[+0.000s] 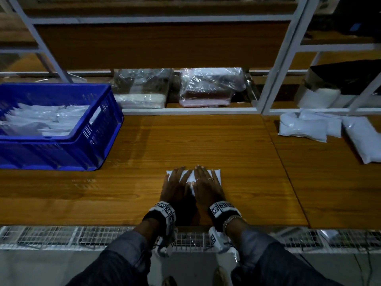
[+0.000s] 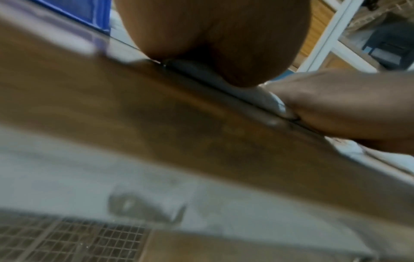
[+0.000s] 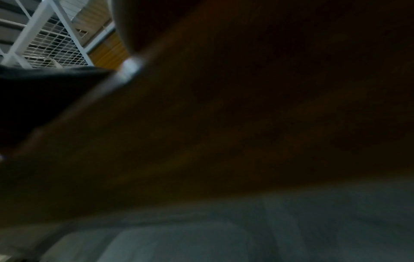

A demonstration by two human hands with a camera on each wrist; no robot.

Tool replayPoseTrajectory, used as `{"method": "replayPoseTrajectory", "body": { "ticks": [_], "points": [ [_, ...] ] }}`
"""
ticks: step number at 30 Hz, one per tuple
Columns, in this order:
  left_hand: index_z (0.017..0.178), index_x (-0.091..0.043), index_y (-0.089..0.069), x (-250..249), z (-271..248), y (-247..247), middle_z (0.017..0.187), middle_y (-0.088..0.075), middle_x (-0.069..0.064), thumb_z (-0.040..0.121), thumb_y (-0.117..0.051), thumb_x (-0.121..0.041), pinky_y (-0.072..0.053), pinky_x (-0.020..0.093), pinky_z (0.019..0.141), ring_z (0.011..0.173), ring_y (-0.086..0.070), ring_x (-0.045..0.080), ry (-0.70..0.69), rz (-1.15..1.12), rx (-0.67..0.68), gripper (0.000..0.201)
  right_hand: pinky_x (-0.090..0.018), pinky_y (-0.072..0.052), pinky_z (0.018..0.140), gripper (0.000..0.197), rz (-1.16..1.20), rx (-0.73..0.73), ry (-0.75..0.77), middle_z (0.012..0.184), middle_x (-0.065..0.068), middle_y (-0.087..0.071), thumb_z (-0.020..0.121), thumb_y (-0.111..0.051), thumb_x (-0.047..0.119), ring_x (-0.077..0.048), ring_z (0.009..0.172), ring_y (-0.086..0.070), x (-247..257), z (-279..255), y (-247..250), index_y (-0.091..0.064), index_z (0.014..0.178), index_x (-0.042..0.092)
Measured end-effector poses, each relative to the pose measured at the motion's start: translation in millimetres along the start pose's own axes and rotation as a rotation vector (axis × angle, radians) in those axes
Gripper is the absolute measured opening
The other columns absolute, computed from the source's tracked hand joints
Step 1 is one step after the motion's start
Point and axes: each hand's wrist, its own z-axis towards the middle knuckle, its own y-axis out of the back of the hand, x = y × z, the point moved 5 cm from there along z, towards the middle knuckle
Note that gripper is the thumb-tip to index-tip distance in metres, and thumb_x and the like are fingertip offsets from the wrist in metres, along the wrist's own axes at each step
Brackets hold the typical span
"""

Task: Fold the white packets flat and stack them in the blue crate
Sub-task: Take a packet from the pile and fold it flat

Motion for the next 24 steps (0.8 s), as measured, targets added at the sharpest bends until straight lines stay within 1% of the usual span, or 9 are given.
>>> {"method": "replayPoseTrajectory", "body": {
  "ticks": [2, 4, 6, 8, 12, 15, 19, 21, 24],
  "points": [
    [0.145, -0.018, -0.052, 3.7, 7.5, 2.3, 0.149, -0.050, 0.014, 0.097, -0.040, -0.040, -0.049, 0.061, 0.097, 0.133, -0.051, 0.035, -0.009, -0.034, 0.046, 0.055, -0.050, -0.033, 0.118, 0.060, 0.029, 0.026, -0.013, 0.151, -0.017, -0.047, 0.100, -0.028, 0.039, -0.029, 0.141, -0.046, -5.7, 2.4, -10.7, -0.058, 0.137, 0.001],
    [0.140, -0.012, -0.058, 13.1, 11.7, 4.2, 0.140, -0.056, 0.022, 0.099, -0.038, -0.041, -0.055, 0.061, 0.083, 0.121, -0.061, 0.041, -0.020, -0.071, 0.110, 0.054, -0.048, -0.022, 0.123, 0.075, 0.095, 0.067, -0.049, 0.159, -0.015, -0.035, 0.101, -0.021, 0.055, -0.028, 0.147, -0.036, -16.5, 5.0, -22.9, -0.043, 0.149, 0.001],
    [0.149, -0.016, -0.049, 24.6, 8.3, 11.0, 0.147, -0.048, 0.026, 0.102, -0.025, -0.062, -0.047, 0.065, 0.097, 0.129, -0.053, 0.044, 0.011, -0.092, 0.087, 0.070, -0.046, -0.009, 0.125, 0.103, 0.126, 0.124, -0.131, 0.166, -0.014, -0.017, 0.090, -0.004, 0.078, -0.027, 0.154, -0.019, -31.6, 4.8, -29.8, -0.025, 0.157, 0.002],
    [0.157, -0.024, -0.034, 31.2, 0.8, 13.4, 0.158, -0.033, 0.025, 0.092, -0.007, -0.080, -0.028, 0.067, 0.114, 0.145, -0.034, 0.043, 0.037, -0.115, 0.071, 0.090, -0.044, 0.002, 0.126, 0.117, 0.148, 0.187, -0.242, 0.168, -0.013, -0.001, 0.077, 0.004, 0.086, -0.026, 0.156, -0.003, -44.9, 2.4, -32.0, -0.008, 0.160, 0.005],
    [0.159, -0.027, -0.022, 25.7, -2.4, 13.9, 0.164, -0.018, 0.025, 0.084, 0.010, -0.083, -0.015, 0.066, 0.117, 0.151, -0.019, 0.043, 0.041, -0.148, 0.096, 0.100, -0.042, 0.006, 0.124, 0.127, 0.123, 0.188, -0.267, 0.168, -0.015, 0.003, 0.068, 0.013, 0.091, -0.028, 0.156, 0.001, -47.1, -2.0, -31.2, -0.002, 0.160, 0.005],
    [0.160, -0.035, -0.009, 24.6, 1.5, 14.0, 0.168, -0.004, 0.018, 0.082, 0.008, -0.084, -0.005, 0.063, 0.119, 0.155, -0.007, 0.035, 0.100, -0.117, 0.089, 0.094, -0.042, 0.006, 0.124, 0.116, 0.101, 0.162, -0.276, 0.168, -0.015, 0.000, 0.074, 0.007, 0.082, -0.028, 0.156, 0.000, -46.1, -0.3, -34.7, -0.003, 0.160, 0.004],
    [0.159, -0.042, 0.006, 22.4, 4.2, 15.5, 0.168, 0.014, 0.008, 0.103, -0.021, -0.063, 0.003, 0.061, 0.120, 0.156, 0.005, 0.028, 0.163, -0.019, 0.190, 0.065, -0.043, 0.008, 0.124, 0.115, 0.105, 0.213, -0.262, 0.168, -0.013, 0.006, 0.078, 0.009, 0.086, -0.027, 0.155, 0.005, -46.4, 3.4, -32.7, 0.002, 0.160, 0.006],
    [0.159, -0.042, 0.007, 23.8, 4.7, 20.9, 0.168, 0.016, 0.005, 0.105, -0.024, -0.058, 0.004, 0.064, 0.119, 0.156, 0.006, 0.027, 0.151, 0.003, 0.228, 0.064, -0.045, 0.011, 0.124, 0.096, 0.121, 0.245, -0.248, 0.168, -0.008, 0.014, 0.091, -0.003, 0.076, -0.023, 0.155, 0.013, -49.4, 0.9, -30.5, 0.007, 0.160, 0.010],
    [0.161, -0.031, 0.004, 24.8, 0.0, 36.4, 0.167, 0.017, 0.001, 0.106, -0.027, -0.052, 0.004, 0.062, 0.120, 0.156, 0.007, 0.024, 0.108, 0.031, 0.141, 0.066, -0.047, 0.016, 0.122, 0.081, 0.169, 0.230, -0.202, 0.167, -0.002, 0.019, 0.102, -0.020, 0.064, -0.019, 0.153, 0.021, -51.5, -10.2, -18.7, 0.008, 0.161, 0.016]
  ]
}}
